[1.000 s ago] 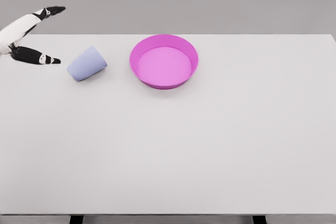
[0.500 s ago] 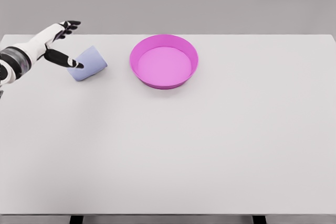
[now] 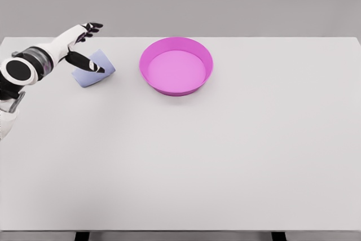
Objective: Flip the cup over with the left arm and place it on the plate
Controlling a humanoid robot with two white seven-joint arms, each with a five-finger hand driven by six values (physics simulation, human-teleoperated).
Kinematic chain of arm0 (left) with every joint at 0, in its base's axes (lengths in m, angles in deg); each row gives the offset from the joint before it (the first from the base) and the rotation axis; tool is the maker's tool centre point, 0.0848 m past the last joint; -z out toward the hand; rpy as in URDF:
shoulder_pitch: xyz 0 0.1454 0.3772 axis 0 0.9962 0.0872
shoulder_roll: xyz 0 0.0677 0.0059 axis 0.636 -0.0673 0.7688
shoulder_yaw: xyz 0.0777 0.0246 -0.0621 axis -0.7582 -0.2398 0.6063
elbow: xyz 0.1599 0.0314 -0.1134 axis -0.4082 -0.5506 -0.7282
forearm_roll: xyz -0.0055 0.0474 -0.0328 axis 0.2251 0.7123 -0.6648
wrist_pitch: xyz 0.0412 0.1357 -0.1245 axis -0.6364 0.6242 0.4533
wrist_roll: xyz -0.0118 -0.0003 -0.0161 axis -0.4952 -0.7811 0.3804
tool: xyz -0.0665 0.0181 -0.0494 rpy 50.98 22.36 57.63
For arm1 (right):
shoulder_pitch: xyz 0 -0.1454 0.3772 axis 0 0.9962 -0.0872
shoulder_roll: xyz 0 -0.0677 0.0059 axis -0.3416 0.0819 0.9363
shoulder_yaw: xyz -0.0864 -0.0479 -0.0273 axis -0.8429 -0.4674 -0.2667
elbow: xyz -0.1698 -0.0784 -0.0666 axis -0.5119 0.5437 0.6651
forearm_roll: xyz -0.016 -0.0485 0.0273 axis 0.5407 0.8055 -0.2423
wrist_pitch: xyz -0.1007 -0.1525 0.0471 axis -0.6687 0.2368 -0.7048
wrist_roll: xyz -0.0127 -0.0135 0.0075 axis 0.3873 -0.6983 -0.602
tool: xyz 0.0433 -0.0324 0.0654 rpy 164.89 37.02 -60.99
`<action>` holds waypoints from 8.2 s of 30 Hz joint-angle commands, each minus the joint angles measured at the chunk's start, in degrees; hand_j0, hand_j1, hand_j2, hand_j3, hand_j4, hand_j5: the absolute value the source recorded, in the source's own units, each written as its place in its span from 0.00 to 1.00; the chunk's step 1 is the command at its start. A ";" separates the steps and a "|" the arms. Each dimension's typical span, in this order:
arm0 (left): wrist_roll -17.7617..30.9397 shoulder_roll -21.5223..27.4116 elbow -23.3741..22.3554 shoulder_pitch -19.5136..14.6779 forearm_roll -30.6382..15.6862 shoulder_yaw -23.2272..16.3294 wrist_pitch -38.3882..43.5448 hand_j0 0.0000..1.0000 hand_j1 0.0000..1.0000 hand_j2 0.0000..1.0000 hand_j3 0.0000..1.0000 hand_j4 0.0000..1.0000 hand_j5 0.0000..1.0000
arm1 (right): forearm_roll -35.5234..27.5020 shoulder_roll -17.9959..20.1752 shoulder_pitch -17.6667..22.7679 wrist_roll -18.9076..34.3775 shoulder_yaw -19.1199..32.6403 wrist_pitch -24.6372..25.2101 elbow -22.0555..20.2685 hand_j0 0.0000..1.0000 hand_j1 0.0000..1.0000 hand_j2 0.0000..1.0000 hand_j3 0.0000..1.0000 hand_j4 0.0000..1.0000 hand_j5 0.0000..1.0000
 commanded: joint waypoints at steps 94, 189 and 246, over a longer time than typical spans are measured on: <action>0.63 -9.18 -17.23 -5.45 15.48 -9.56 -0.07 0.89 0.89 0.89 0.89 0.89 0.89 | 0.00 0.00 0.00 0.01 0.00 0.04 0.00 1.00 1.00 1.00 1.00 1.00 1.00; 1.07 -34.58 -31.82 0.09 -4.38 19.09 -32.16 0.68 0.68 0.68 0.68 0.68 0.68 | 0.00 0.00 0.09 -0.08 0.00 -0.04 0.00 1.00 1.00 1.00 1.00 1.00 1.00; 0.55 -34.58 -42.27 -0.88 -13.79 11.36 -47.55 0.98 0.98 0.98 0.98 0.98 0.98 | 0.00 0.00 0.09 0.01 0.00 0.04 0.00 1.00 1.00 1.00 1.00 1.00 1.00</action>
